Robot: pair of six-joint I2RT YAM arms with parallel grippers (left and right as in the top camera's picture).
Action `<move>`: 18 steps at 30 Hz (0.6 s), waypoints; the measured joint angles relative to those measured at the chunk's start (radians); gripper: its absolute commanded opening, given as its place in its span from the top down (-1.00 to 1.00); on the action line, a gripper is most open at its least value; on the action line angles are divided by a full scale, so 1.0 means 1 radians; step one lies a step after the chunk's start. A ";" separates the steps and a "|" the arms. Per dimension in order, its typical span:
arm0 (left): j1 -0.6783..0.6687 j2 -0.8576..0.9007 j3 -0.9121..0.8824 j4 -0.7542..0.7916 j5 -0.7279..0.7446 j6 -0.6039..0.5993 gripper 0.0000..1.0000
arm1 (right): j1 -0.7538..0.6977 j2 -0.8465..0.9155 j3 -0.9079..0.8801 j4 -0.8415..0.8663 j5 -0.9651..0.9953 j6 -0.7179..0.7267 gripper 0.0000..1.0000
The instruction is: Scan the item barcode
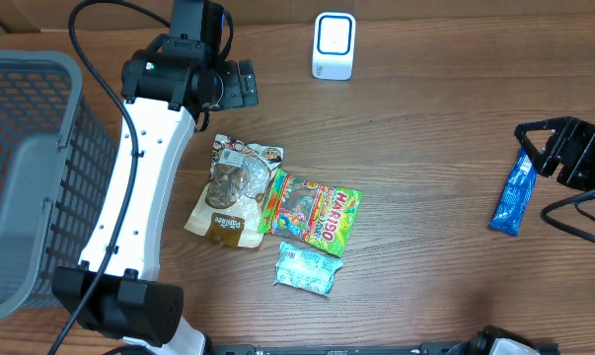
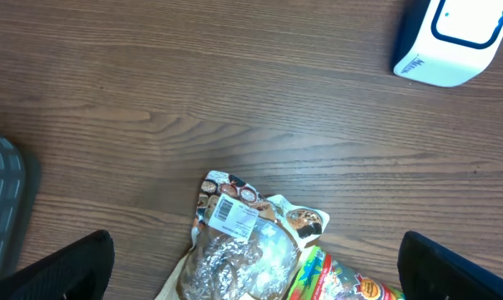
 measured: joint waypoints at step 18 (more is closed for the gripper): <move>0.000 0.000 0.000 0.000 0.000 0.000 -1.00 | 0.000 0.000 0.000 -0.004 0.000 -0.003 -0.76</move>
